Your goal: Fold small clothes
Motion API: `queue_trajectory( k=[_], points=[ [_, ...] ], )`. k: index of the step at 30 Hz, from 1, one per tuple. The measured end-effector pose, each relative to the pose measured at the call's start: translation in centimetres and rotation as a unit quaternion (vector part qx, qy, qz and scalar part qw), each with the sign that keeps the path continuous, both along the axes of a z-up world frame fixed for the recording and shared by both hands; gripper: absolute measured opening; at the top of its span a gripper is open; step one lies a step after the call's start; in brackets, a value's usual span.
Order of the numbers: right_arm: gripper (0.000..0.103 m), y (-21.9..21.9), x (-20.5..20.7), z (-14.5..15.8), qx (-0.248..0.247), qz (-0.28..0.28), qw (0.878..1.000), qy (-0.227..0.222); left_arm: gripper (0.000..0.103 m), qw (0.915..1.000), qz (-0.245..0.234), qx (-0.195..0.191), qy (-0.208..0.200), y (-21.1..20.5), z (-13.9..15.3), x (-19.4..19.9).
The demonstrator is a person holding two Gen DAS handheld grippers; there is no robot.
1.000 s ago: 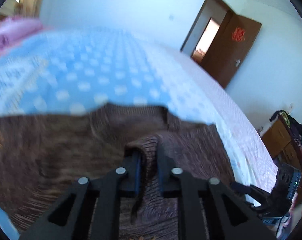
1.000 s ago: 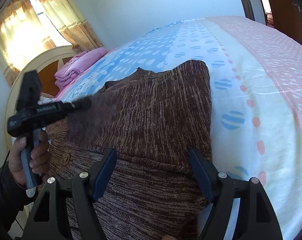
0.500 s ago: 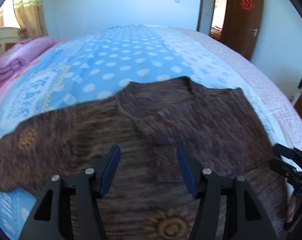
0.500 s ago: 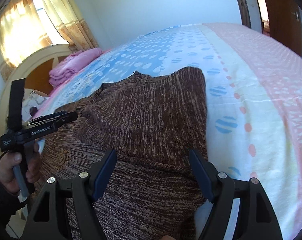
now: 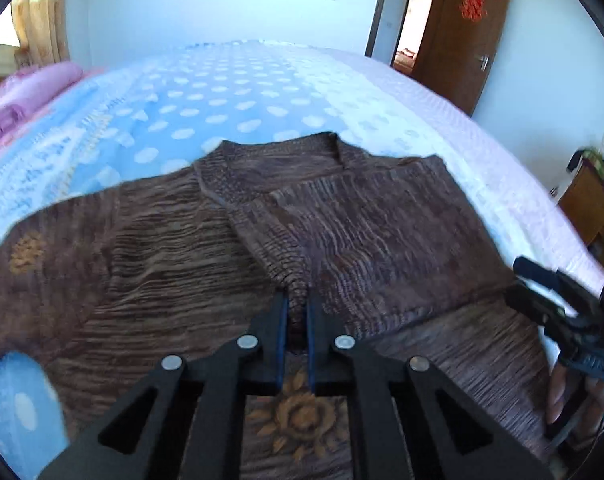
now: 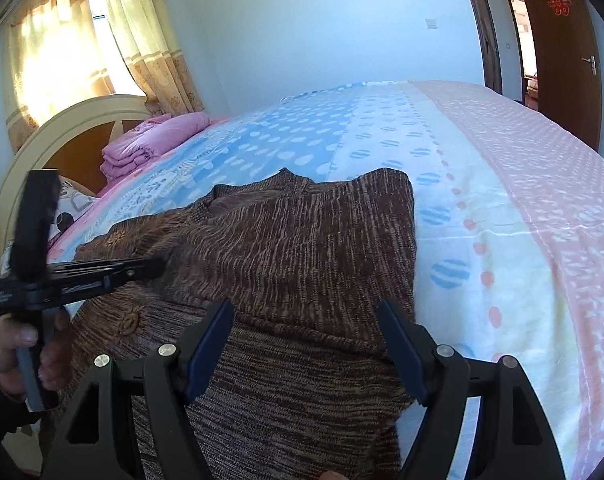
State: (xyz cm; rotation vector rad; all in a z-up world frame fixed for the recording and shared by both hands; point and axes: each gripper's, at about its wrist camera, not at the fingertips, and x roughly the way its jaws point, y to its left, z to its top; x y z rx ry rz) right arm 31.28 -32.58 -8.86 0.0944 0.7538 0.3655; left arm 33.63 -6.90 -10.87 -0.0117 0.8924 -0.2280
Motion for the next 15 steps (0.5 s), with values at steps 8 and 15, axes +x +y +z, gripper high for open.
queue_trajectory(
  k=[8,15],
  points=[
    [0.082,1.7,0.6,0.4,-0.055,0.006,0.998,0.027,0.046,0.9981,0.029,0.053,-0.005,0.8,-1.5,0.0],
    [0.082,8.1,4.1,2.8,-0.079,0.042,0.996,0.016,0.071,0.9946,0.050,0.088,-0.026,2.3,-0.9,-1.2]
  ],
)
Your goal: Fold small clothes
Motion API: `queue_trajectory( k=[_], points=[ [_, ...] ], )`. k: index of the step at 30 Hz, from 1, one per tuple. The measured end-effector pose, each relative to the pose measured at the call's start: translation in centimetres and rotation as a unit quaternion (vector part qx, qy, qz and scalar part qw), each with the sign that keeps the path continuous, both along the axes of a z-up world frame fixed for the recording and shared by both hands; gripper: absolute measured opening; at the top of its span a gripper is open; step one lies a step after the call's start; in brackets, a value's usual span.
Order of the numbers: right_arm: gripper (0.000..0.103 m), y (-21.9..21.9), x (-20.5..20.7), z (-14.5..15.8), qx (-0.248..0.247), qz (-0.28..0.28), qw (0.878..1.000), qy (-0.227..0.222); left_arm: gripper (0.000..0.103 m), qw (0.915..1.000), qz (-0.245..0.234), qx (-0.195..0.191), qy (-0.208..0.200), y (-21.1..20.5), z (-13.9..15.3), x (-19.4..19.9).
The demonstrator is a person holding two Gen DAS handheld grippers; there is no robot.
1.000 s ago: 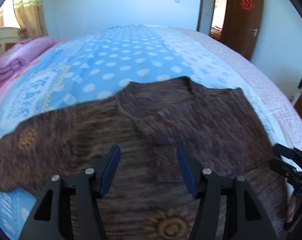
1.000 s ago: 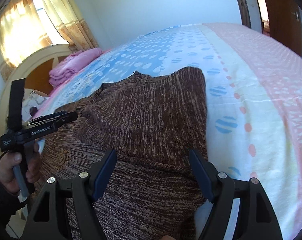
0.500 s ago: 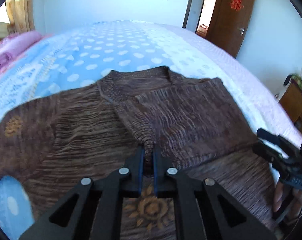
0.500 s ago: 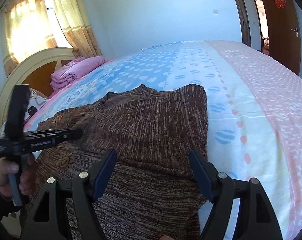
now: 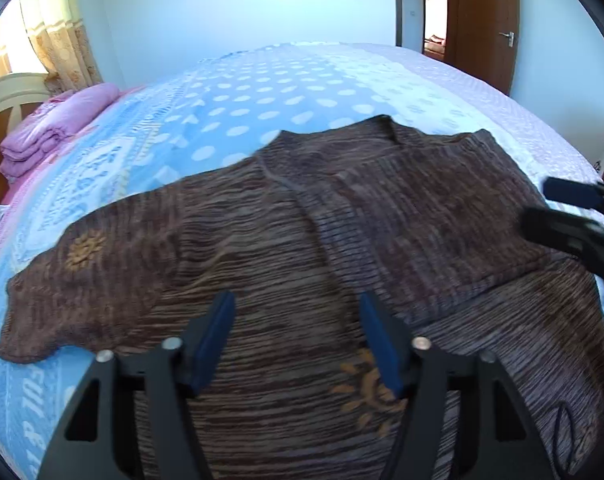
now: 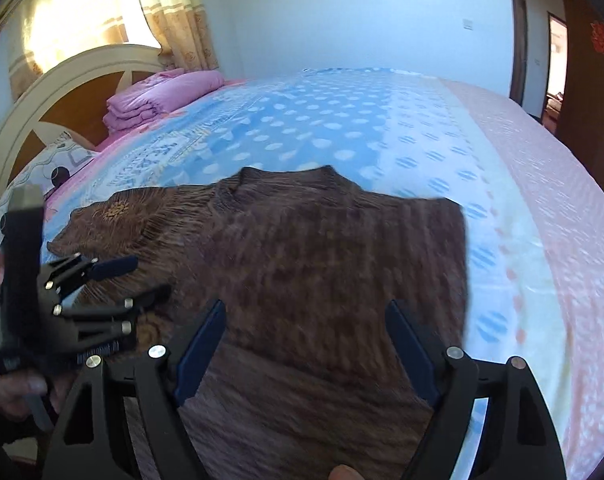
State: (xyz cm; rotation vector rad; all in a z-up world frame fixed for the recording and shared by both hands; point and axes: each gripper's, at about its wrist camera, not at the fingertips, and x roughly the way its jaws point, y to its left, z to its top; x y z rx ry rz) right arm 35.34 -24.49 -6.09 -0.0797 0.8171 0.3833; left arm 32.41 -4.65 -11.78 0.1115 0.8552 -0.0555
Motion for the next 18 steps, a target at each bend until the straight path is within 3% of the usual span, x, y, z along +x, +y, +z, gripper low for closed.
queue_trajectory(
  k=[5,7,14,18],
  points=[
    [0.082,4.0,1.8,-3.3,-0.022,-0.001,0.999,0.029,0.077,0.9999,0.006,0.011,-0.004,1.4,0.0,-0.7],
    [0.083,5.6,1.5,-4.4,-0.054,0.006,0.998,0.035,0.077,0.9999,0.002,0.016,-0.002,2.0,-0.2,-1.0],
    [0.083,8.9,0.4,-2.0,-0.087,0.022,0.996,-0.010,0.077,0.9995,0.027,0.015,0.008,5.8,-0.7,-1.6],
    [0.083,11.2,0.9,-4.4,-0.065,0.068,0.994,0.048,0.081,0.9988,0.043,0.025,0.008,7.8,-0.9,-2.2]
  ],
)
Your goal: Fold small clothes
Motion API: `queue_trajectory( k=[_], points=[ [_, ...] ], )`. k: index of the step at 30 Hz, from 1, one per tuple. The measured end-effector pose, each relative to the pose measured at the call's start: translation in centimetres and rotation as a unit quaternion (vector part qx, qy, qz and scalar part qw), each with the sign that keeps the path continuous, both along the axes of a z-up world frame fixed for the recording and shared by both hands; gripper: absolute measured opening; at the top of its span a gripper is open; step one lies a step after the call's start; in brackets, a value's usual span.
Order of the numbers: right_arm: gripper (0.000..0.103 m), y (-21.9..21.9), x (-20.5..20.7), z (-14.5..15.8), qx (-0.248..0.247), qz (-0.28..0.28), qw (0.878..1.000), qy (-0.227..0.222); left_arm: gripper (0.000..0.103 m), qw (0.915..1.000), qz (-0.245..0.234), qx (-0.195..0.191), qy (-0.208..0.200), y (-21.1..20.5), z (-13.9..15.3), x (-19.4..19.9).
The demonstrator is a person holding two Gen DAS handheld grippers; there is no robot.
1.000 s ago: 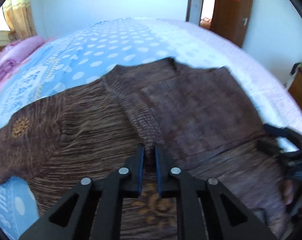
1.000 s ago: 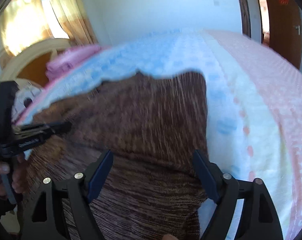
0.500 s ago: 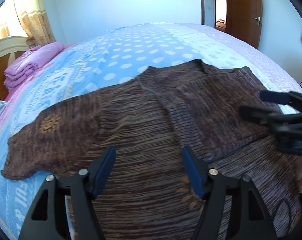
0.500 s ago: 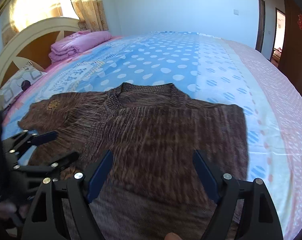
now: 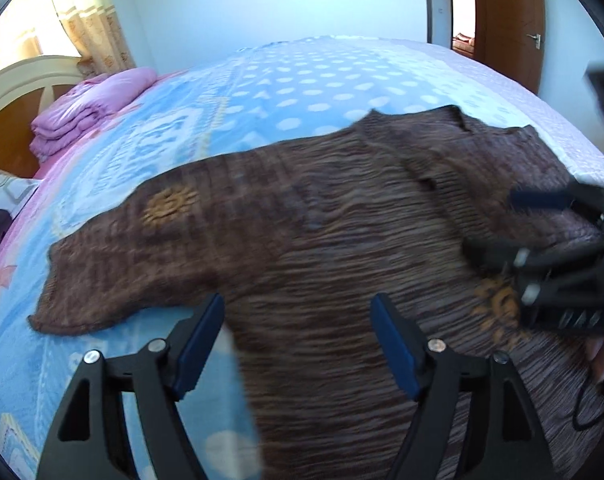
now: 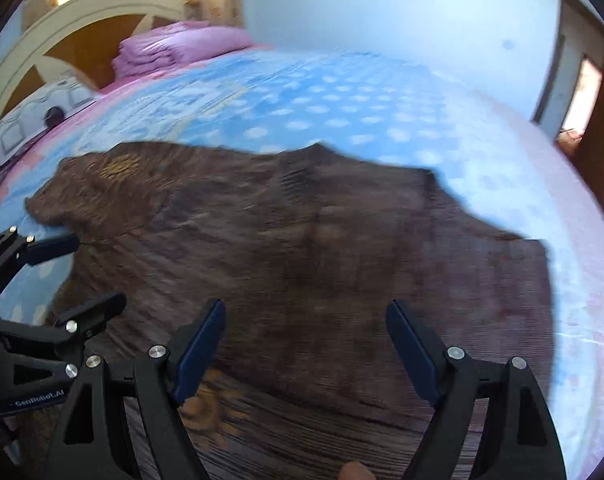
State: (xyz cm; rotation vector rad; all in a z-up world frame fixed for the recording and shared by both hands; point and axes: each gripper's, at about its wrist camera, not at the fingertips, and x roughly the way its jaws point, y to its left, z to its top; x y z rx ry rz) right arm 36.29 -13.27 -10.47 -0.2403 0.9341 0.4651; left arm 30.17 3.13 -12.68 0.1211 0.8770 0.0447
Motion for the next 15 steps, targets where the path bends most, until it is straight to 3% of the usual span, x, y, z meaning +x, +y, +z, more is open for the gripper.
queue_trajectory(
  k=[3,8,15],
  points=[
    [0.088,1.2,-0.9,-0.8,-0.032,0.009,0.999,-0.030,0.082,0.9999,0.011,0.012,-0.001,1.7,0.0,-0.7],
    [0.089,0.9,-0.6,-0.9,-0.022,0.005,0.999,-0.024,0.082,0.9982,0.049,0.035,0.003,6.4,-0.4,-1.7],
    [0.089,0.8,-0.9,-1.0,-0.019,0.002,0.999,-0.030,0.082,0.9853,0.166,0.037,-0.009,17.0,-0.1,-3.5]
  ],
)
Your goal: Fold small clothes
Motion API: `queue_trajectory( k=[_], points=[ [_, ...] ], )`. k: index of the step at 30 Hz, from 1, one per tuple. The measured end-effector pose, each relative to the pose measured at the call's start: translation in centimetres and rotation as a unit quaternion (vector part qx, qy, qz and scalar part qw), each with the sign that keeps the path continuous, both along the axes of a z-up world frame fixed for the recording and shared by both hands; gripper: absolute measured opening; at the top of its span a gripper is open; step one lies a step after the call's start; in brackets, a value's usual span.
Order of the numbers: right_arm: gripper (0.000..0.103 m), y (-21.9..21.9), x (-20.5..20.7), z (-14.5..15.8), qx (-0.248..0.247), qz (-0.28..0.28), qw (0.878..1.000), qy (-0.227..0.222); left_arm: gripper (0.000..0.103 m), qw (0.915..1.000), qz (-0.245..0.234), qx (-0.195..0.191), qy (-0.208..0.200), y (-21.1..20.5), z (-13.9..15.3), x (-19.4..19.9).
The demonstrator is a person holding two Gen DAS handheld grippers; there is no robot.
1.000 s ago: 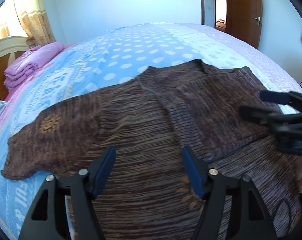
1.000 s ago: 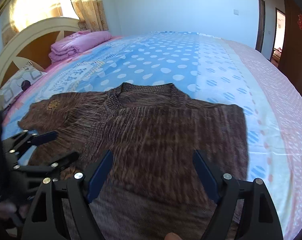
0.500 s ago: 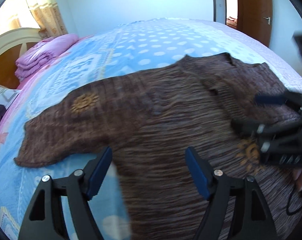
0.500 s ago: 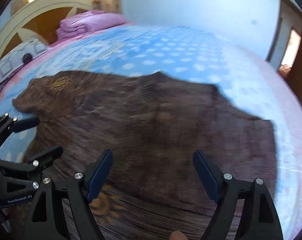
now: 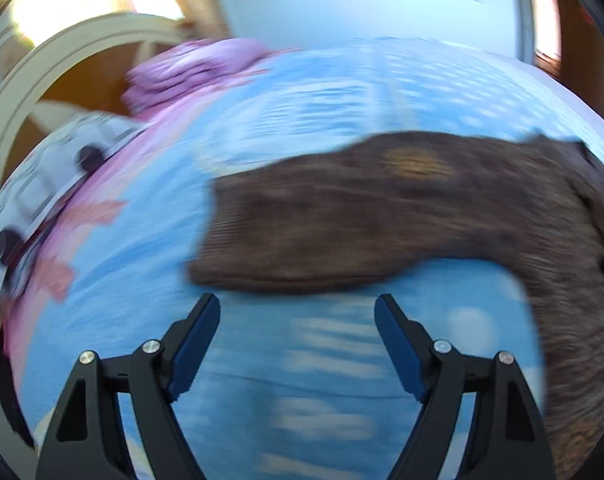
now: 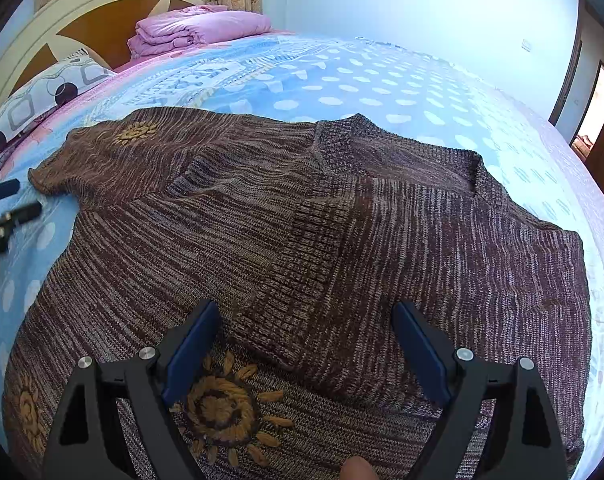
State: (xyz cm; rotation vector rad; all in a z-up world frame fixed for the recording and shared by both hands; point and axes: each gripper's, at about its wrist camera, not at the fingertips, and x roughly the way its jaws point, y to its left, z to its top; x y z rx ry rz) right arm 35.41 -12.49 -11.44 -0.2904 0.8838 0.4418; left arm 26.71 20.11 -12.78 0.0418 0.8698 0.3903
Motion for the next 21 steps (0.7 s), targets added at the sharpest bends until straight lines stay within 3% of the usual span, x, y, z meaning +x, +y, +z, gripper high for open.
queue_trajectory(
  k=[5,8,11,14,17,20,21],
  points=[
    [0.089,0.0,0.0,0.0,-0.001,0.000,1.000,-0.002,0.082,0.9957,0.081,-0.040,-0.018,6.2,-0.2,0.3],
    [0.089,0.0,0.0,0.0,0.000,0.000,1.000,-0.002,0.079,0.9905,0.103,-0.087,-0.026,8.3,-0.6,1.1],
    [0.089,0.0,0.0,0.0,-0.001,0.000,1.000,-0.002,0.071,0.9854,0.107,-0.129,-0.033,8.8,-0.9,2.4],
    [0.089,0.0,0.0,0.0,-0.001,0.000,1.000,-0.003,0.071,0.9830,0.104,-0.144,-0.047,8.8,-1.0,3.8],
    [0.089,0.0,0.0,0.0,0.000,0.000,1.000,-0.003,0.057,0.9801,0.101,-0.167,-0.036,8.9,-1.9,5.0],
    [0.089,0.0,0.0,0.0,-0.001,0.000,1.000,-0.003,0.056,0.9825,0.101,-0.153,-0.034,8.2,-2.3,5.4],
    [0.089,0.0,0.0,0.0,0.000,0.000,1.000,-0.003,0.046,0.9832,0.096,-0.152,-0.033,8.0,-2.2,5.6]
  ],
)
